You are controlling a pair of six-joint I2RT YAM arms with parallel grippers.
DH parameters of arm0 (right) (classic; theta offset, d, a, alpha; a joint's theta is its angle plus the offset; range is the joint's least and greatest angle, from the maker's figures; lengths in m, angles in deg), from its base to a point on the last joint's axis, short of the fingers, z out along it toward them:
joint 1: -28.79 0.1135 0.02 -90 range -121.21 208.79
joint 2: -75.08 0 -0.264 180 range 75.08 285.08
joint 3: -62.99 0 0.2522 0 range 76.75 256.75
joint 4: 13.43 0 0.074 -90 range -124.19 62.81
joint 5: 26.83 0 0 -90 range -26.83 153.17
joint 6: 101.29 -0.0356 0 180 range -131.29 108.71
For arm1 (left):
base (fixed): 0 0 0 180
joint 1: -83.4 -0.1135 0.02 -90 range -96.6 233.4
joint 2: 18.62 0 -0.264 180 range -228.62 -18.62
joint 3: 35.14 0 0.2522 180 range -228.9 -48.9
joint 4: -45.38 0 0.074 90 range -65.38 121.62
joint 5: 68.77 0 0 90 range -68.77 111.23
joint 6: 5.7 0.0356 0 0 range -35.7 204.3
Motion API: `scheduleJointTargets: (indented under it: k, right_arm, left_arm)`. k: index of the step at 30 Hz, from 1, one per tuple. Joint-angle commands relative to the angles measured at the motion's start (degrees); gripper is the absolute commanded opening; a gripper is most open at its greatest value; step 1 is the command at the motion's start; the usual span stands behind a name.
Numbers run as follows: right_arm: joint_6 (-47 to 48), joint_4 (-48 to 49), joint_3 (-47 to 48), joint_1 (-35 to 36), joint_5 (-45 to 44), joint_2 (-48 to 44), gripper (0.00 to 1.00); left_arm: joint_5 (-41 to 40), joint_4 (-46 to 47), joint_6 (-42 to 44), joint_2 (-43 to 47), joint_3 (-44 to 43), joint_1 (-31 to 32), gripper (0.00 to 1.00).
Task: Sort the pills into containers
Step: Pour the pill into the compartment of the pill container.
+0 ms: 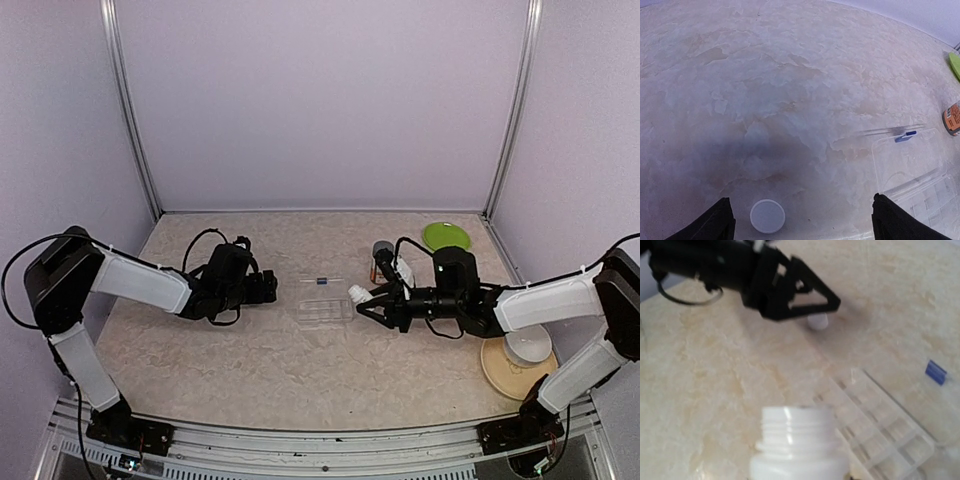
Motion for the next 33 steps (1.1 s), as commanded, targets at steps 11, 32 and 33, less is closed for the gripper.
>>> scheduleJointTargets:
  k: [11,32,33]
  right_arm:
    - [2.26,-1.52,1.81,-1.46,-0.84,5.85,0.19]
    - [3.50,-8.55,7.06,-2.98,-3.19,13.13,0.18]
    - [3.50,-8.73,7.08,-2.98,-3.31,13.21,0.18]
  left_arm:
    - [8.85,-8.65,4.18,7.70,-4.42,0.33,0.99]
    - [16.35,4.66,10.82,4.74,1.47,0.37,0.99]
    - [16.55,5.55,10.89,4.69,1.70,0.41,0.99]
